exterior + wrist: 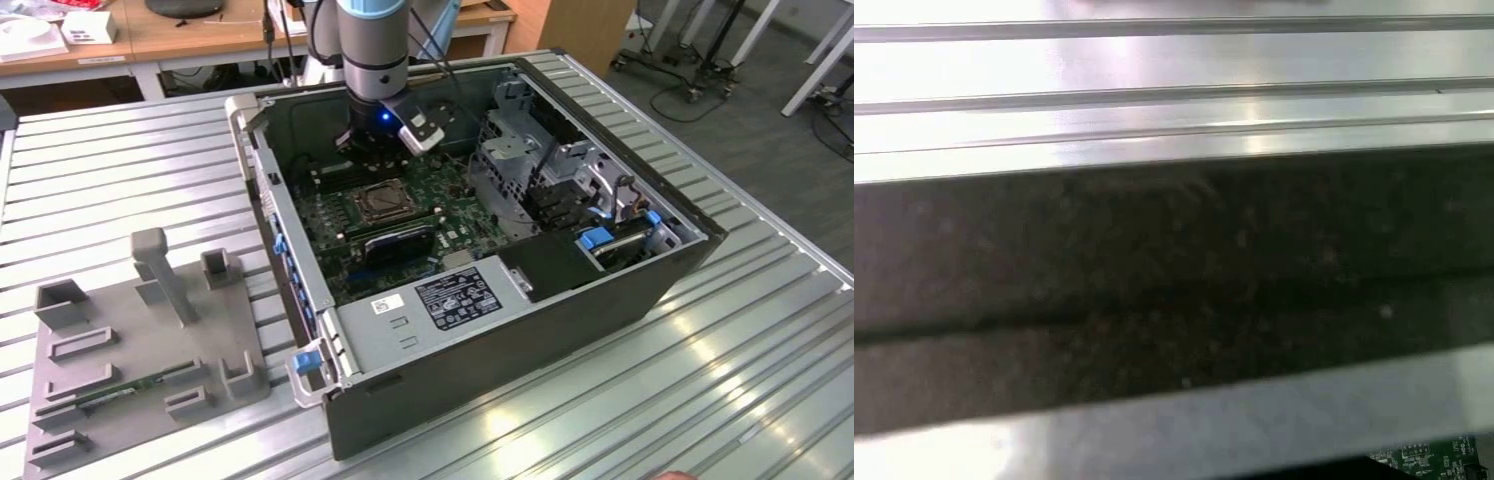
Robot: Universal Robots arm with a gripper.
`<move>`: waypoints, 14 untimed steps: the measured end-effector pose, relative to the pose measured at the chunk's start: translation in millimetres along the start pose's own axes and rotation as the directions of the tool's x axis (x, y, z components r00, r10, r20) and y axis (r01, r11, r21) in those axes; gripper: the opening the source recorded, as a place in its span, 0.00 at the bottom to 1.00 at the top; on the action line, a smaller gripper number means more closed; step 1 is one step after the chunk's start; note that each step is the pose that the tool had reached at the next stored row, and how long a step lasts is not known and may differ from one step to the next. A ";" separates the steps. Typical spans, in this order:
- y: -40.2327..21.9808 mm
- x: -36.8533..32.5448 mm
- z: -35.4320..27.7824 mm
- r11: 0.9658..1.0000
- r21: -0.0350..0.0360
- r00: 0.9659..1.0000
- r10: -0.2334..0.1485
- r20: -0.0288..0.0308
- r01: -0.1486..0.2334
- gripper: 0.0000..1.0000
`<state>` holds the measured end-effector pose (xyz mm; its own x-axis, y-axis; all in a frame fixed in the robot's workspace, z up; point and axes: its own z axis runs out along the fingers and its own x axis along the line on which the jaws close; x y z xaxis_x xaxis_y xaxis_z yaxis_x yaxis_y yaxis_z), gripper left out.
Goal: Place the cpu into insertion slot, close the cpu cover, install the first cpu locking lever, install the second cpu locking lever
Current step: 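Install the first cpu locking lever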
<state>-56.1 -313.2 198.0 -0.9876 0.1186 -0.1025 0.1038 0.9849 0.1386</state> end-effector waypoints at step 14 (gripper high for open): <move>-3.1 1.9 0.3 1.000 0.000 1.000 0.000 0.000 0.000 0.11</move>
<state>-58.2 -316.1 197.1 -0.9877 0.1185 -0.1022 0.1039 0.9849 0.1383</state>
